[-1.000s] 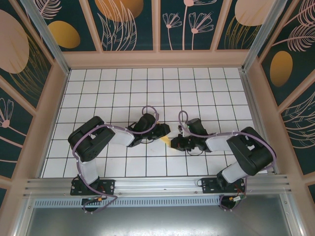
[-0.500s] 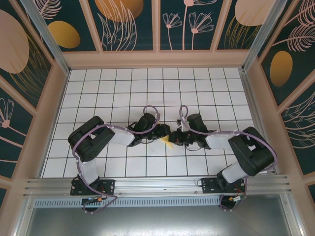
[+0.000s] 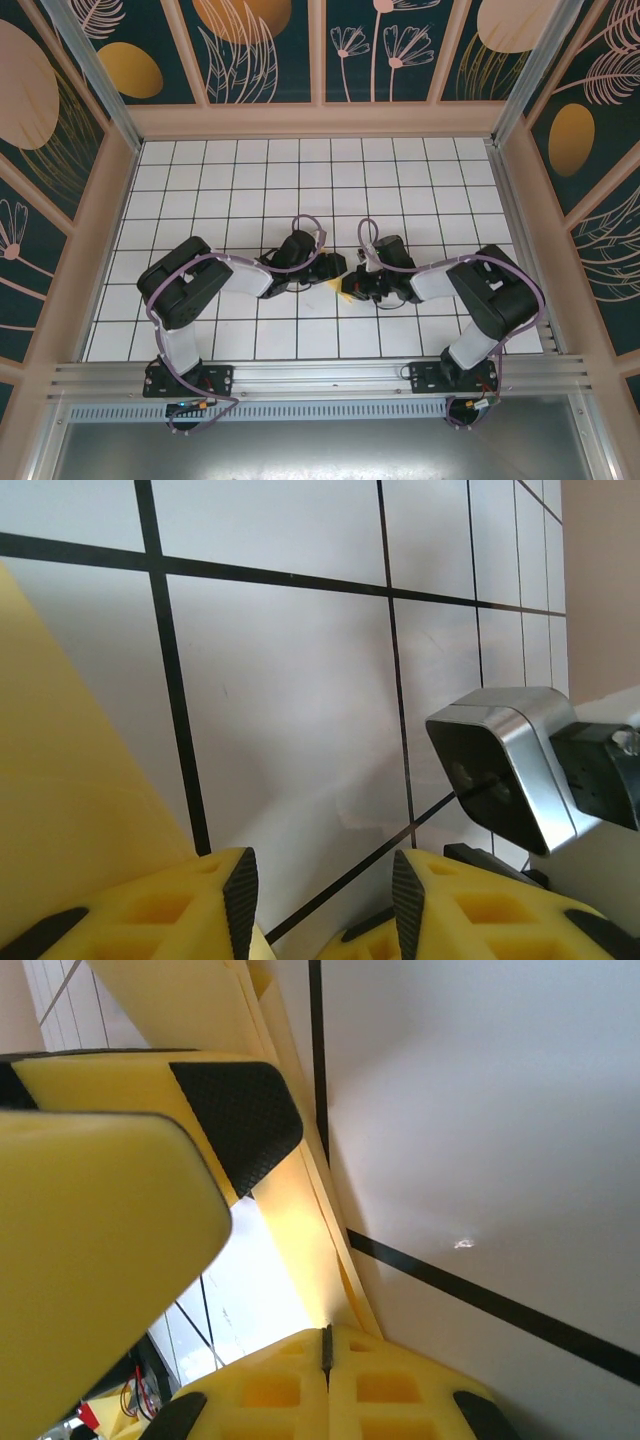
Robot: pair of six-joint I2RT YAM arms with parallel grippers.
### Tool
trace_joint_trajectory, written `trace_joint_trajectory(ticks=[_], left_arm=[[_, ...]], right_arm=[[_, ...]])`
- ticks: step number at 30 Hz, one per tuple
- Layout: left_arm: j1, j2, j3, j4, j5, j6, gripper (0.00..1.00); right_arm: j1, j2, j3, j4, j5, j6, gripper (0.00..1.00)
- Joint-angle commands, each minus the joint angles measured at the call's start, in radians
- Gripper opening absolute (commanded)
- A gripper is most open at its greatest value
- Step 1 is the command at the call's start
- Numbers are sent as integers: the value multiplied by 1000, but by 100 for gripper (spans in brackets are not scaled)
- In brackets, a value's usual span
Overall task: Fold a paper plane with a square sheet of paper (pick it up from the middle)
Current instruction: Fold the wing for the fifth time at the center of the table.
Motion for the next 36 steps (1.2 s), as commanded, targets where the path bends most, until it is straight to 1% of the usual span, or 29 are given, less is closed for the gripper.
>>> trace_joint_trajectory(ticks=[1, 5, 7, 12, 15, 17, 22, 25, 32, 36], left_arm=[[24, 1, -59, -153, -85, 32, 46], [24, -60, -61, -99, -54, 59, 54], [24, -94, -65, -78, -45, 67, 54], [23, -202, -118, -45, -128, 59, 55], [23, -245, -168, 13, -160, 43, 55], [23, -246, -171, 38, -157, 40, 56], [23, -192, -150, 123, -92, 32, 56], [22, -174, -132, 124, -89, 32, 56], [18, -161, -141, 135, -112, 8, 56], [15, -202, -174, 138, -171, -16, 56]], right_arm=[[25, 23, -13, -53, 59, 7, 0], [32, 12, -25, -26, 43, 42, 0], [32, 12, -31, -4, 40, 67, 0], [33, 24, -33, 19, 41, 106, 0], [39, 31, -34, 33, 35, 119, 0], [44, 34, -32, 32, 39, 121, 0], [48, 40, -26, 32, 43, 136, 0], [56, 40, -24, 32, 53, 142, 0], [61, 38, -27, 31, 73, 161, 0], [61, 28, -30, 21, 94, 172, 0]])
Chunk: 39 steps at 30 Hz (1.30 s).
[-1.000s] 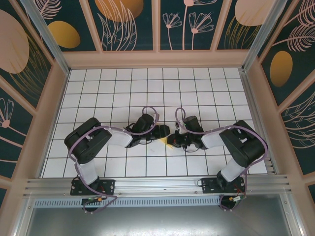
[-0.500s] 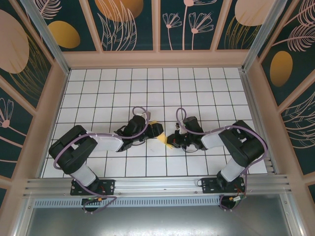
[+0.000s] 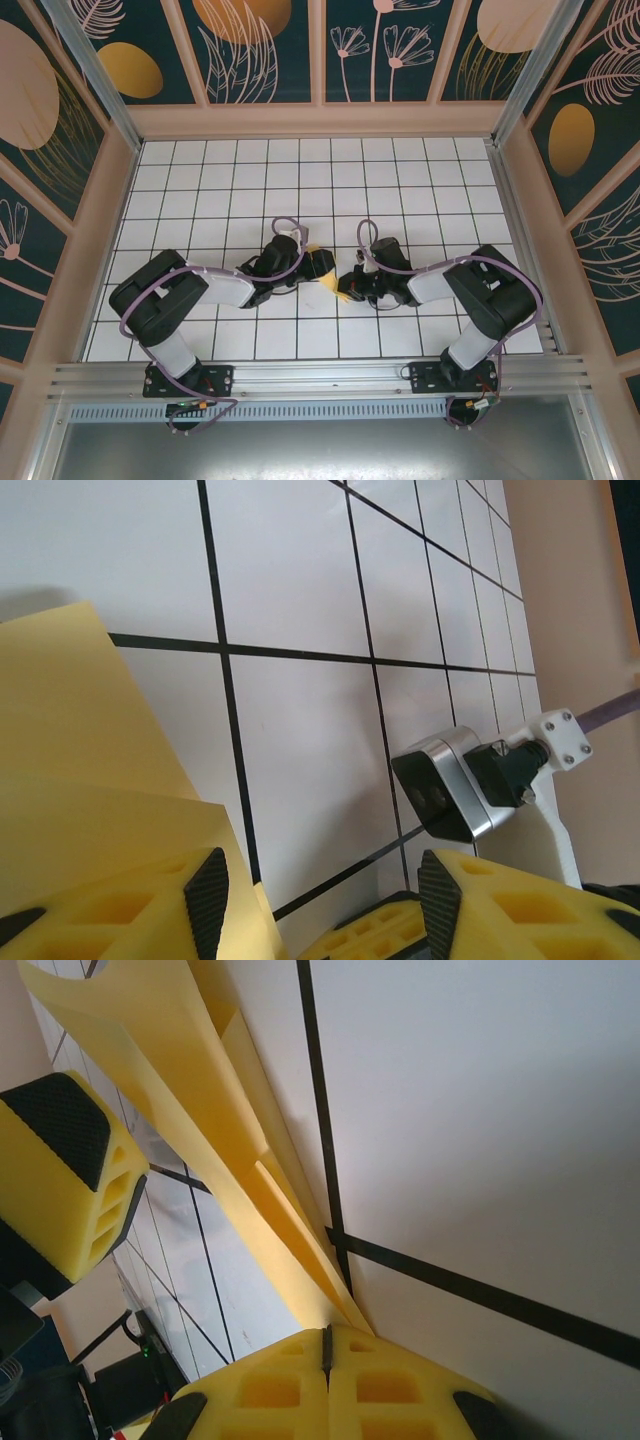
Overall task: Fold a paper plane with a square sheet of paper (pick it up from the middle)
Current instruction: Fold the wing for the fifth time at the center of the table.
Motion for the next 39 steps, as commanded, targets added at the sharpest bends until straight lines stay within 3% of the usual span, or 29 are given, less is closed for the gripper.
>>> trace_joint_trajectory(ticks=[1, 6, 18, 24, 29, 39], left_arm=[[-4, -51, -36, 50, -66, -36, 56], [-15, -81, -36, 55, -72, -36, 57], [-48, 53, 48, 41, -59, -63, 57], [-48, 87, 58, -35, -140, -84, 55], [-29, 80, 19, -93, -216, -147, 54], [46, 67, -15, -104, -184, -118, 54]], right_arm=[[19, 19, -20, -46, 48, 24, 0], [31, 12, -26, -33, 67, 43, 0], [48, 24, -15, -30, 74, 50, 0], [51, 26, -15, -34, 75, 50, 0], [52, 30, 0, -80, 81, 26, 0], [63, 30, 17, -132, 89, -1, 0]])
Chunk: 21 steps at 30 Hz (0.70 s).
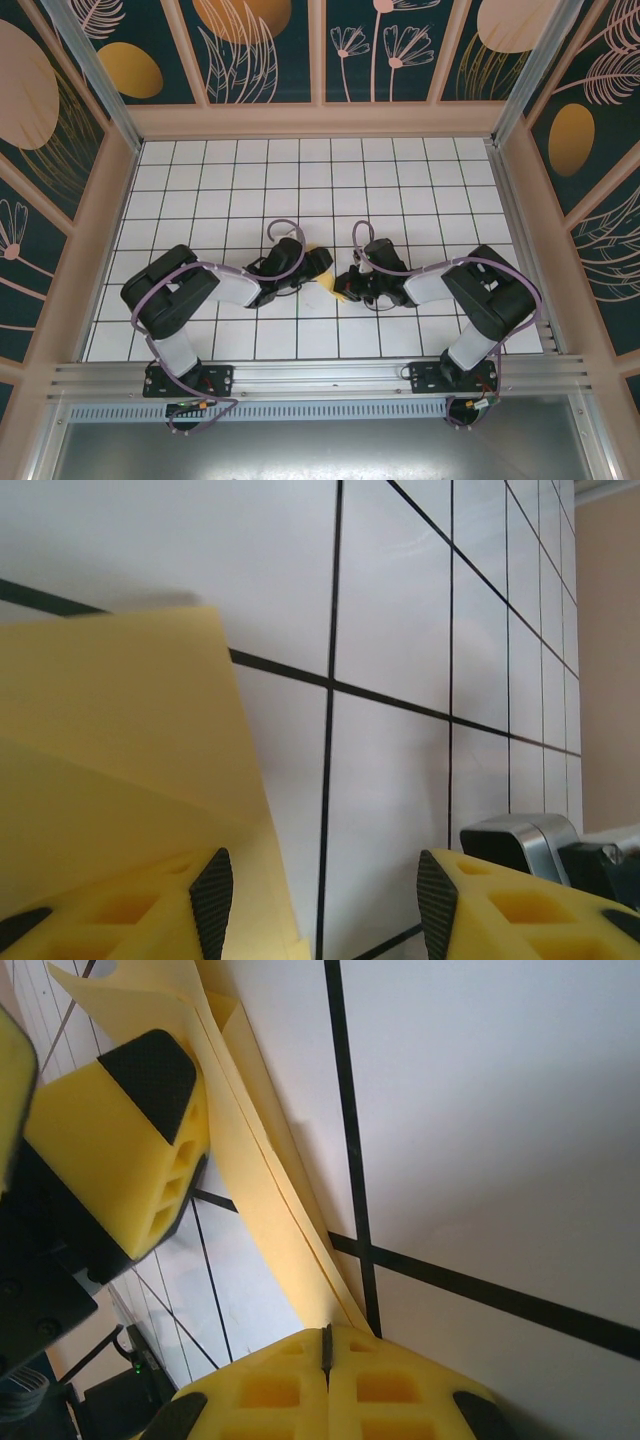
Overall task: Fold a paper plane with a square sheet of paper (pick it up from the middle)
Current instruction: Fold the wing for the fifth time at the center of the table.
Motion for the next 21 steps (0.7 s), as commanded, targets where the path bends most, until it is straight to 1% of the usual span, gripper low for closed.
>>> trace_joint_trajectory(ticks=[1, 10, 16, 21], left_arm=[[57, 0, -33, -82, -44, 49, 54], [132, 13, -5, -89, 28, 196, 55], [196, 30, 20, -103, 73, 252, 56], [252, 25, 46, -147, 99, 296, 56]], right_arm=[[14, 31, -2, -122, 22, -27, 0], [18, 39, 9, -148, 14, -51, 0], [17, 36, 9, -154, 2, -64, 0], [18, 35, 14, -148, -4, -63, 0]])
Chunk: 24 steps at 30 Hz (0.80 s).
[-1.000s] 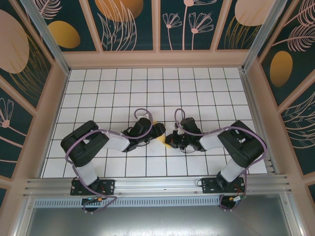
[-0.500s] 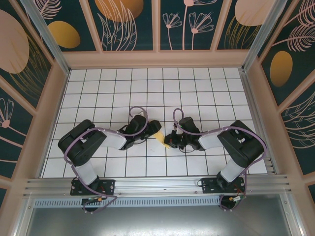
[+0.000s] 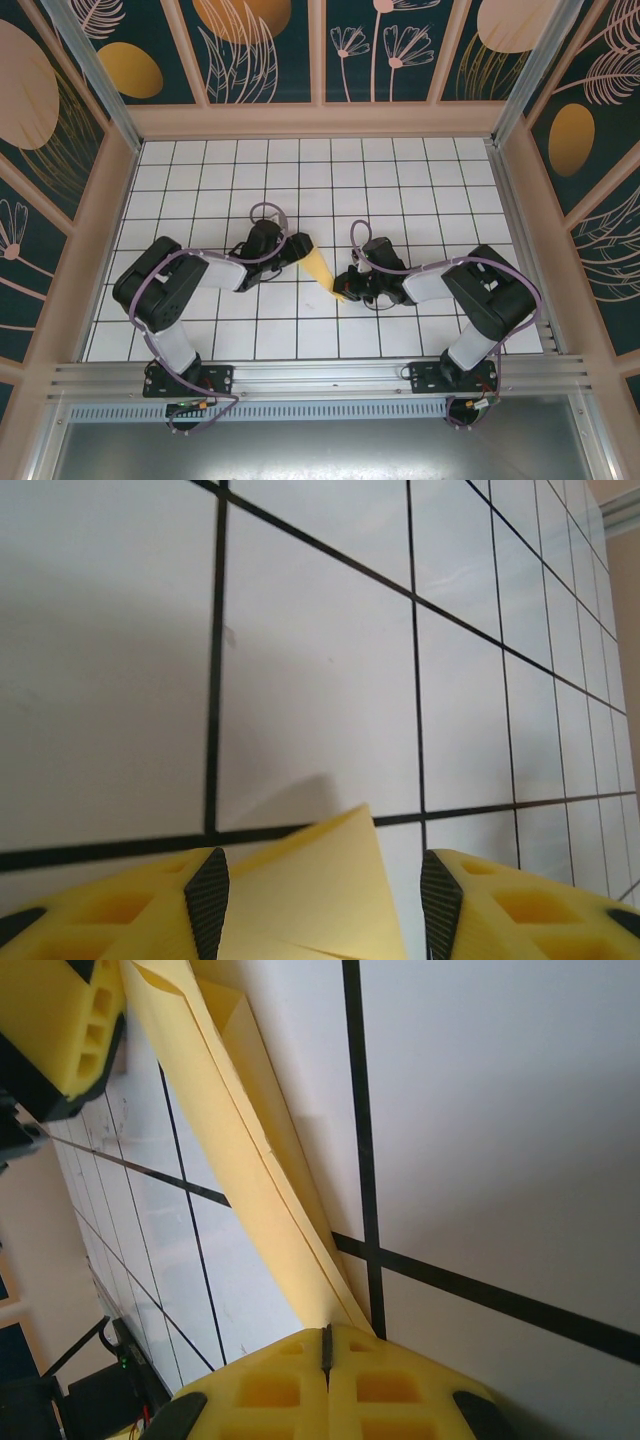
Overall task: Fold a paper plane with a square sheet of paper (pick it up from the middle)
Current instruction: Fold the wing for the fifth time at the center of the table.
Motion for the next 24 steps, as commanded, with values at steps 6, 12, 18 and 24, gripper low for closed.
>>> trace_joint_trajectory(ticks=[6, 12, 18, 24], left_arm=[[73, -73, 65, -213, -45, 129, 57], [73, -225, 34, -206, 20, 94, 58], [-45, -250, -4, -109, 118, 38, 51], [-107, -149, -55, 61, 129, -55, 47]], right_arm=[[16, 45, 3, -94, -7, -10, 0], [16, 63, 11, -75, -12, 4, 0], [16, 64, 14, -53, 0, 30, 0], [16, 55, 12, -44, 11, 39, 0]])
